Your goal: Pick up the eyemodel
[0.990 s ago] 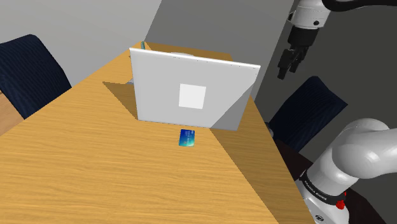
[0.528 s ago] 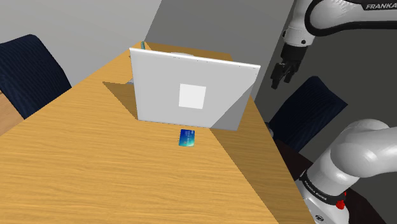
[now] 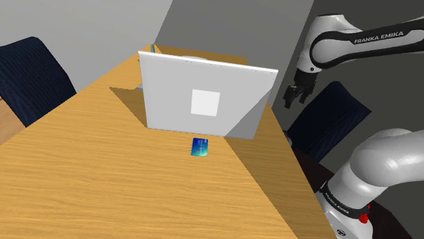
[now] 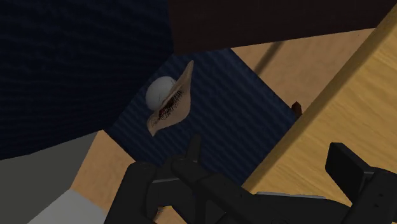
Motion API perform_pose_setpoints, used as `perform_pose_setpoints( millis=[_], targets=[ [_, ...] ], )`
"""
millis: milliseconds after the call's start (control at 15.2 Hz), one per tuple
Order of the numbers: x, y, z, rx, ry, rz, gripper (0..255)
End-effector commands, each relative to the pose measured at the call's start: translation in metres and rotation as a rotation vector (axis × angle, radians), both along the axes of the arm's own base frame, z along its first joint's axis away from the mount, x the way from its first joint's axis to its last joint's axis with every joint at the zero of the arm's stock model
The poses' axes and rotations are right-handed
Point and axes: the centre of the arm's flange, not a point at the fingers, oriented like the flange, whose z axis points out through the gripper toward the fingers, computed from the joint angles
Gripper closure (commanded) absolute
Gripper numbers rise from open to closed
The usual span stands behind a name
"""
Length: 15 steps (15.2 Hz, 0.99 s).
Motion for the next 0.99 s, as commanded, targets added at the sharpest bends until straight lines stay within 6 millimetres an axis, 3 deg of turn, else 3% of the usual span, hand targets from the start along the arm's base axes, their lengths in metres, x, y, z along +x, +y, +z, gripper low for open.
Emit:
perform_pose_setpoints(
  millis=[0, 924],
  targets=[
    [0.000, -0.013, -0.024, 0.000, -0.004, -0.032, 0],
    [0.008, -0.112, -0.180, 0.000, -0.018, -0.251, 0]
  ],
)
